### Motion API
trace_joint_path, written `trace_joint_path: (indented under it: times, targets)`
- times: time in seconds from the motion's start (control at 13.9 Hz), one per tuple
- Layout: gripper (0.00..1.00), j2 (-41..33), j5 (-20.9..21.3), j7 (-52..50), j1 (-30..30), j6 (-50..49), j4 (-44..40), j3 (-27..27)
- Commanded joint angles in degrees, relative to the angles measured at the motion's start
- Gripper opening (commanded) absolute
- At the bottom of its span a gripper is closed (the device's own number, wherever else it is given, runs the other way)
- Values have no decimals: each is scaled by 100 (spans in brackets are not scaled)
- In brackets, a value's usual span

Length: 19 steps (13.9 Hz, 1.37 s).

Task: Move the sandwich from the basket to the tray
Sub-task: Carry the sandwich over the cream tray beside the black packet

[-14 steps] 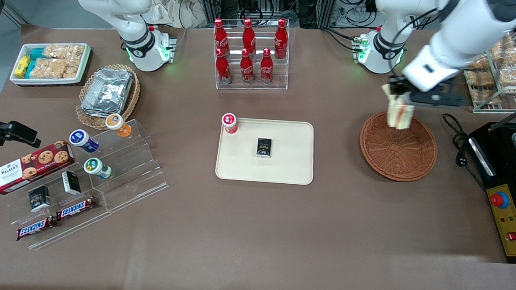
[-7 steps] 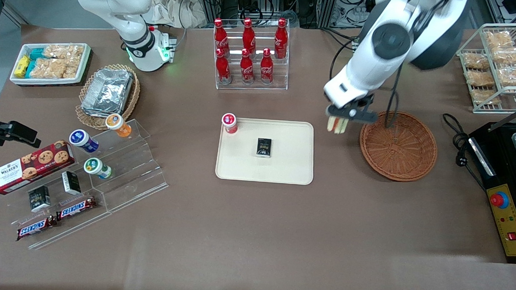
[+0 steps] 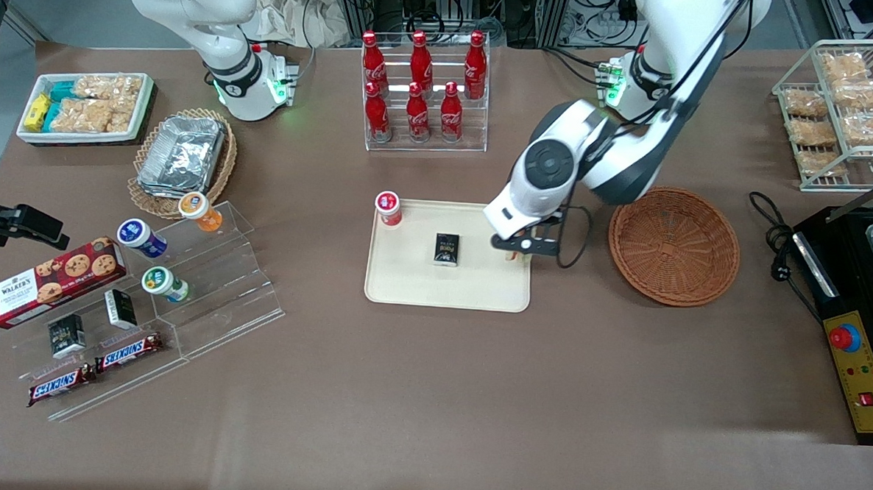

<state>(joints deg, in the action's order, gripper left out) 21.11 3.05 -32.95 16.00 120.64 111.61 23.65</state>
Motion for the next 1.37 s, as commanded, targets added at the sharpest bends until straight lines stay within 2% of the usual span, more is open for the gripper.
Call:
trace_joint_path:
  times: [0.0,0.14,0.36,0.43,0.51,0.72,0.79,0.94,1.08,1.15,1.3]
  targets:
    - [0,507,222,-89,0,432,-105,-19]
    - [0,640,529,-97,-9,933,140,-27]
    - [0,772,548,-150,0,1093,186,-36]
    - [26,781,557,-159,-9,1094,186,-36]
    - [99,807,557,-124,-26,1085,186,-45]
    - [100,807,548,-124,-35,910,-128,-45]
    - [100,746,531,-106,-61,256,-487,-36]
    - [100,789,443,-115,-53,-1446,-1802,-36]
    - [100,711,381,-115,-62,-2611,-2728,-28]
    - [100,502,381,-124,-105,-2842,-3019,-45]
    - [100,45,250,-45,-682,-2862,-3163,-10]
